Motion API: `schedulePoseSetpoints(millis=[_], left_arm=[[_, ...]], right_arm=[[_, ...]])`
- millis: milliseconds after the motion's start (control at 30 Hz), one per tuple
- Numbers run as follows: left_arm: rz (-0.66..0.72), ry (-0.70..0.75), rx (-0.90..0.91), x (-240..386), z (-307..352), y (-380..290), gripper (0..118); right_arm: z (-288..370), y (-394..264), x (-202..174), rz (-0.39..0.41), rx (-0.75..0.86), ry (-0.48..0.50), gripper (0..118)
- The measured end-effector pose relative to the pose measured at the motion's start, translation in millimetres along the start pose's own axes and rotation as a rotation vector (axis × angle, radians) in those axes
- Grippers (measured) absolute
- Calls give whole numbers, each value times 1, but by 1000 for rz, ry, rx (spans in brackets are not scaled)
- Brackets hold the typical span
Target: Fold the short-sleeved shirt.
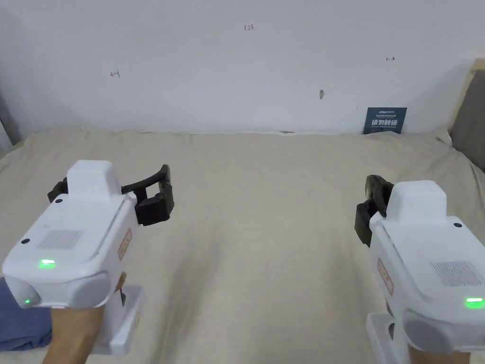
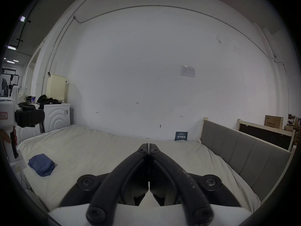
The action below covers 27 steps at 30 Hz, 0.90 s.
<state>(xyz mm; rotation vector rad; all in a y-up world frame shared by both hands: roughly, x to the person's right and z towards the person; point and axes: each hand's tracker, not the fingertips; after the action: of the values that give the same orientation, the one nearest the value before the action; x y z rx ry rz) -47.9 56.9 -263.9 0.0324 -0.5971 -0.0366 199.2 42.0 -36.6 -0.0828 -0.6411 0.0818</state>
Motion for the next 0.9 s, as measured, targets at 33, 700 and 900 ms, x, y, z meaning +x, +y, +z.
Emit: schedulePoseSetpoints(millis=[33, 700, 900], left_arm=[[-4, 10, 27, 9, 3, -4, 105], [35, -48, 38, 48, 15, -23, 0], [32, -55, 27, 46, 13, -24, 0]], right_arm=[[3, 0, 5, 5, 6, -6, 2], [15, -5, 39, -16, 27, -47, 2], [15, -4, 35, -20, 29, -50, 2]])
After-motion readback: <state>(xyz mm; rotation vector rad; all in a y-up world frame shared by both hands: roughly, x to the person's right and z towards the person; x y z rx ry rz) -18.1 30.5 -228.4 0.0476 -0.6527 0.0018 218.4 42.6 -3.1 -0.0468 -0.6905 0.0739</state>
